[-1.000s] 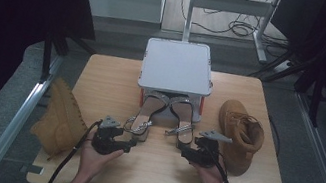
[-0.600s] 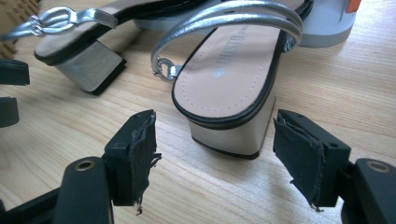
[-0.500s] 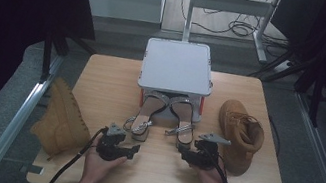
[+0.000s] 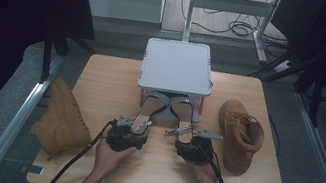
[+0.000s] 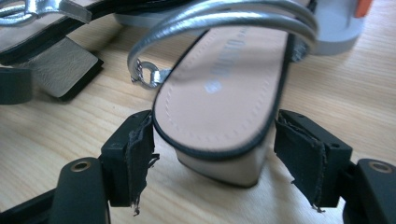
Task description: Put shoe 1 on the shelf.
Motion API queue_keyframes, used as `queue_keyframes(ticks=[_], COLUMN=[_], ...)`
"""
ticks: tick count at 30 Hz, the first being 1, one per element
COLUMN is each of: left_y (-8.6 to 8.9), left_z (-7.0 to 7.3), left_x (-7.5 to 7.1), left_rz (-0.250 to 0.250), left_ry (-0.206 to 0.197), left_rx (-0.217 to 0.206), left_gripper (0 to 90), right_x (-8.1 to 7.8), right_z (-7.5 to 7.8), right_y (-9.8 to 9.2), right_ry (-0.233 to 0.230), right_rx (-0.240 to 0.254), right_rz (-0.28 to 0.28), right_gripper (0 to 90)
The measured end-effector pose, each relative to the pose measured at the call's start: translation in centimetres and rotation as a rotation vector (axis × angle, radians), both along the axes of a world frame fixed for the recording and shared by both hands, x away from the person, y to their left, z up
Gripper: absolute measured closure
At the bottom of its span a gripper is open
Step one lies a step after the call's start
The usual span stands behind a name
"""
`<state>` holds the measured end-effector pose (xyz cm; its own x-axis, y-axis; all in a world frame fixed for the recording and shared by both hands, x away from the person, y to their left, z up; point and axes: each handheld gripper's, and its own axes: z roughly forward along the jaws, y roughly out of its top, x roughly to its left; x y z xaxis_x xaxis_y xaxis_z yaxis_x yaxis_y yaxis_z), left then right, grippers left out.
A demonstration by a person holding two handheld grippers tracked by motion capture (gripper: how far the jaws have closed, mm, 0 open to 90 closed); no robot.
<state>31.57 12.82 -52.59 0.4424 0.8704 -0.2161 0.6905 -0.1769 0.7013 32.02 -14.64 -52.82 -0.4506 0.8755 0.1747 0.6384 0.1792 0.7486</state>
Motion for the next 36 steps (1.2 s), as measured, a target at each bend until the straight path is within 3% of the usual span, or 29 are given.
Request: queue_keyframes(ticks=[2, 5, 11, 20, 36], left_y=[-0.1, -0.3, -0.6, -1.2, -1.6], left_z=[-0.3, -0.7, -0.9, -0.9, -1.0], left_x=[0.4, 0.8, 1.1, 0.9, 1.7], left_rz=[0.014, 0.037, 0.063, 0.11, 0.221], left_ry=[0.007, 0.009, -0.013, -0.048, -0.066], left_rx=[0.003, 0.011, 0.004, 0.032, -0.086], left_gripper=[27.2, 28.2, 34.1, 37.8, 39.4], right_x=[0.3, 0.6, 0.7, 0.5, 0.6], right_z=[-0.1, -0.2, -0.3, -0.3, -0.1], right_y=[0.4, 0.4, 0.5, 1.2, 0.8], right_ry=[-0.011, -0.005, -0.004, -0.012, 0.009], right_rx=[-0.023, -0.008, -0.016, -0.076, -0.066], right_rz=[-0.013, -0.031, -0.03, -0.034, -0.031], right_gripper=[28.9, 29.2, 29.4, 31.8, 34.4])
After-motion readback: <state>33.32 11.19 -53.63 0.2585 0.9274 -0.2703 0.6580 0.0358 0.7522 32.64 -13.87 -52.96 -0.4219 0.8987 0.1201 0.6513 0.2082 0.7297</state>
